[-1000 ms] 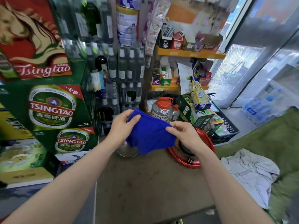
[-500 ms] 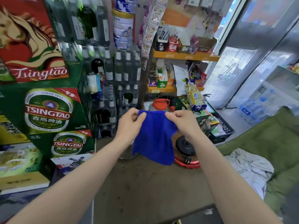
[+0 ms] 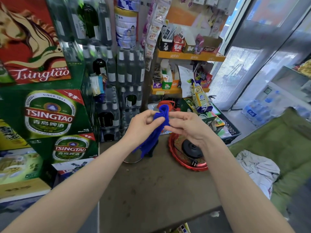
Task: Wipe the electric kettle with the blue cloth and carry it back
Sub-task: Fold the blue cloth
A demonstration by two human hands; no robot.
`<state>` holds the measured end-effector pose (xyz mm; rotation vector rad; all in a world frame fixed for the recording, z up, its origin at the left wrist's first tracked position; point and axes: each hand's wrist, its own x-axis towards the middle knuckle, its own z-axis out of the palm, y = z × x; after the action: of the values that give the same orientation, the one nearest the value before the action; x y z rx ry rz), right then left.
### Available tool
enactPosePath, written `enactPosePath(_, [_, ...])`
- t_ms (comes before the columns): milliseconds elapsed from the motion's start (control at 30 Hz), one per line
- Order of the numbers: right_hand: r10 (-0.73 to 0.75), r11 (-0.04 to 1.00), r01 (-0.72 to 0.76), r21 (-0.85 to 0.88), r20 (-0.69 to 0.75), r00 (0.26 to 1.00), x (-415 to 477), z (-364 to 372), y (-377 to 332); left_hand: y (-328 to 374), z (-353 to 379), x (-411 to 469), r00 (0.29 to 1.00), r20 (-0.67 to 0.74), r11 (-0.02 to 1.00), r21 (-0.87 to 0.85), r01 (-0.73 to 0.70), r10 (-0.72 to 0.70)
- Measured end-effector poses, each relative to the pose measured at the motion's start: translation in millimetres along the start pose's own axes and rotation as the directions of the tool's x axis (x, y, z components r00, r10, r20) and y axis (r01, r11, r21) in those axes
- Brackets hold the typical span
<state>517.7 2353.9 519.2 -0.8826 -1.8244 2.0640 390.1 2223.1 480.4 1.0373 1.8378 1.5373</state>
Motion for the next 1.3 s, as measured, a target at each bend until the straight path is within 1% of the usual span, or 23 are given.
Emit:
enactPosePath(67, [-0.006,1.0,0.004,0.028,0.068,0.998,-2,2,1,1,-3,0,0.999,0.041,1.0,0.025,0.012,-0.013])
enactPosePath(133, [0.003,0.999,-0.01,0.045,0.151,0.989,-3,3,2,-1,-6,1,1.0,0.005,0.997,0.074,-0.01,0.01])
enactPosePath(200, [0.017,1.0,-0.019,0.011,0.219,0.976,-3,0,3,-2,-11,2,0.999,-0.04,0.993,0.115,-0.022,0.027])
enactPosePath(233, [0.011,1.0,-0.007,-0.016,0.225,0.974,-4,-1,3,-2,-12,2,0.998,-0.052,0.992,0.123,-0.019,0.025])
enactPosePath(300, [-0.033,0.998,0.042,-0.05,0.163,0.986,-4,-4,5,-1,-13,1,0.998,-0.063,0.991,0.129,-0.02,0.029])
enactPosePath(367, [-0.064,0.997,0.07,-0.044,0.114,0.991,-3,-5,8,1,-13,0,1.0,-0.021,0.994,0.105,-0.021,0.023])
enactPosePath(433, [-0.059,0.998,0.062,-0.019,0.131,0.99,-2,-4,10,3,-11,-2,0.999,0.04,0.998,0.066,-0.003,0.0])
enactPosePath(500, [-0.04,0.999,0.044,-0.018,0.186,0.982,-2,-3,12,2,-11,-5,0.998,0.059,0.996,0.085,-0.005,-0.001])
enactPosePath(567, [-0.033,0.999,0.032,0.007,0.238,0.971,-2,-3,14,-2,-10,-6,0.999,0.021,0.991,0.127,-0.037,0.035])
enactPosePath(600, [-0.049,0.999,0.046,0.02,0.223,0.974,-3,-3,15,-3,-11,-5,0.999,-0.008,0.988,0.149,-0.047,0.048])
enactPosePath(633, [-0.086,0.996,0.087,0.001,0.162,0.983,-3,-3,16,-4,-11,-5,0.998,-0.036,0.986,0.161,-0.042,0.049])
enactPosePath(700, [-0.203,0.964,0.194,-0.182,-0.031,0.979,-1,-5,19,-4,-13,-3,0.999,-0.041,0.993,0.117,-0.006,0.011])
enactPosePath(733, [-0.232,0.941,0.207,-0.267,-0.066,0.97,1,-7,21,-3,-14,-3,1.0,-0.015,0.998,0.069,0.008,-0.007])
enactPosePath(767, [-0.217,0.933,0.196,-0.302,-0.04,0.975,1,-7,22,-1,-15,-3,1.0,0.018,1.0,0.025,0.011,-0.012])
enactPosePath(833, [-0.102,0.957,0.123,-0.263,0.094,0.99,2,-5,28,5,-17,-2,0.998,0.056,0.997,-0.072,-0.006,0.01])
enactPosePath(900, [-0.043,0.971,0.077,-0.228,0.152,0.987,5,-2,38,11,-19,1,1.0,0.02,0.974,-0.227,0.0,0.005])
enactPosePath(967, [-0.048,0.984,0.07,-0.161,0.134,0.99,7,1,42,13,-21,4,0.994,-0.059,0.892,-0.448,0.061,-0.097])
enactPosePath(1000, [-0.045,0.992,0.057,-0.113,0.108,0.993,7,1,43,11,-22,6,0.981,-0.055,0.822,-0.556,0.124,-0.185])
enactPosePath(1033, [-0.04,0.996,0.046,-0.077,0.08,0.996,8,2,44,6,-22,6,0.964,0.005,0.763,-0.609,0.214,-0.267])
enactPosePath(1100, [-0.031,0.998,0.034,-0.062,0.041,0.999,9,2,46,-10,-17,-3,0.91,0.195,0.749,-0.52,0.412,-0.365])
enactPosePath(1167, [0.002,0.999,-0.002,-0.041,-0.003,1.0,10,2,50,-30,-7,-15,0.862,0.301,0.794,-0.349,0.497,-0.407])
enactPosePath(1233, [0.072,0.997,-0.07,0.037,-0.064,0.995,10,2,55,-41,-2,-18,0.851,0.27,0.784,-0.336,0.522,-0.45])
enactPosePath(1300, [0.156,0.981,-0.147,0.127,-0.065,0.986,9,1,64,-45,-2,-16,0.847,0.232,0.76,-0.373,0.532,-0.479])
